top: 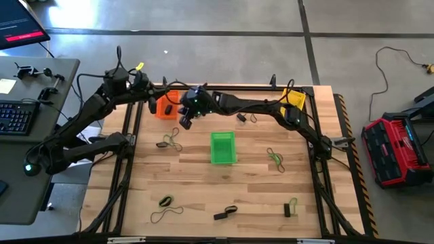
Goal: Sort rubber bands into baskets
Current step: Put the black rubber band into the orange bin
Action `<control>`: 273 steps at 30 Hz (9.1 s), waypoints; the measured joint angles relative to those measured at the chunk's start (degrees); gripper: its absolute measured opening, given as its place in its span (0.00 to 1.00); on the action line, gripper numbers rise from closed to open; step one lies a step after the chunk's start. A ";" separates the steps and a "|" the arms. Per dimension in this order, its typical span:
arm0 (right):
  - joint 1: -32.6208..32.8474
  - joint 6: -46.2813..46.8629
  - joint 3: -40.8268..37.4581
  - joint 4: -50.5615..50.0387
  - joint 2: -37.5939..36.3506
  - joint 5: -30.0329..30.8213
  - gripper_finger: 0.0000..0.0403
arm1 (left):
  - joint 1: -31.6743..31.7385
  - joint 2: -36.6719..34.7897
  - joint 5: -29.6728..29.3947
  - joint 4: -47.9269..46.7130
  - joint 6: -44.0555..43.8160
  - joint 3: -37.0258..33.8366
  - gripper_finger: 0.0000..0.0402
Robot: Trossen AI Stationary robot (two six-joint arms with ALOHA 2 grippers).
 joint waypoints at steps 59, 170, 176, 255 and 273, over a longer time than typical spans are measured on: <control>20.81 5.62 -0.14 -63.17 -18.08 -4.72 0.00 | -0.26 0.65 2.08 7.75 1.24 0.00 0.00; 31.62 15.54 -33.12 -26.58 -26.74 14.67 0.00 | -37.46 7.47 -18.12 8.77 -3.25 0.02 0.00; 21.76 10.54 -33.12 -21.34 -28.90 15.96 0.00 | -32.07 7.48 -18.05 8.88 -3.70 0.02 0.00; -2.35 -11.74 -33.12 2.32 -30.01 -11.83 0.00 | -31.39 19.27 -21.00 5.49 -1.07 4.20 0.27; -2.35 -12.13 -33.13 2.49 -30.06 -11.82 0.00 | -31.49 19.81 -19.65 3.88 2.29 4.20 0.35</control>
